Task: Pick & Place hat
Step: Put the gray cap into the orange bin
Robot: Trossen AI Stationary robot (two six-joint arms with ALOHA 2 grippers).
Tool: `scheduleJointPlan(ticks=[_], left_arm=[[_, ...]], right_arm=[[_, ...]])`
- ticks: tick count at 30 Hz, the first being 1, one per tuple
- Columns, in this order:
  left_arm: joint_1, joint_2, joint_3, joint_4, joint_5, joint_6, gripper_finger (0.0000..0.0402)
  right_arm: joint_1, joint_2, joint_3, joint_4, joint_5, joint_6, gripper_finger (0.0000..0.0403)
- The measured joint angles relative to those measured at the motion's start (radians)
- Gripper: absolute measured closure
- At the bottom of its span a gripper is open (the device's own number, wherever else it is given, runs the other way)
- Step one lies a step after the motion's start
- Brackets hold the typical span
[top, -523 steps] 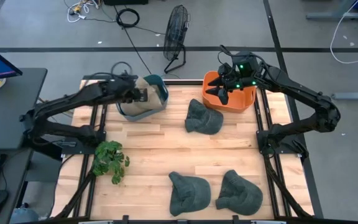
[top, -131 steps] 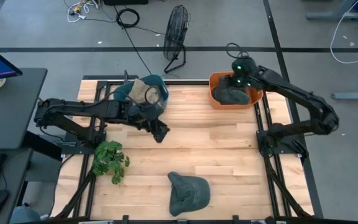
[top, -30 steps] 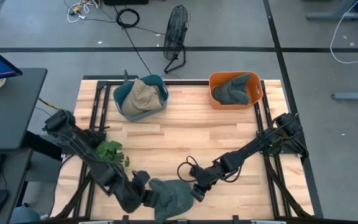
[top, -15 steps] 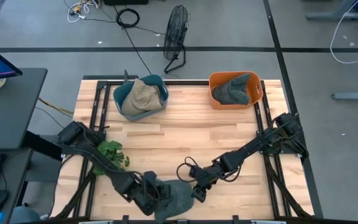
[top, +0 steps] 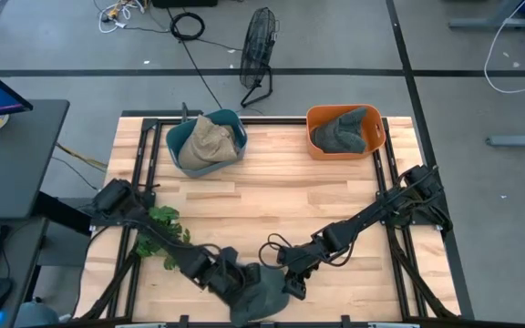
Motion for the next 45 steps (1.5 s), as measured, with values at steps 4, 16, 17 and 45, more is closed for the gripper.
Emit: scheduleJointPlan(ticks=[4,16,17,45], left_arm=[[0.046,0.0,0.0,0.007,-0.001,0.067,0.0271],[0.163,0.0,0.0,0.023,0.088,0.354,0.0289],[0.167,0.0,0.0,0.023,0.092,0.37,0.03],[0.216,-0.036,0.282,0.08,0.152,1.874,0.0397]], right_arm=[[0.0,0.0,0.0,0.036,-0.002,-0.075,0.0169],[0.0,0.0,0.0,0.065,0.002,-0.204,0.0169],[0.0,0.0,0.0,0.065,0.002,-0.203,0.0169],[-0.129,-0.478,0.001,-0.319,0.231,-0.975,0.0186]])
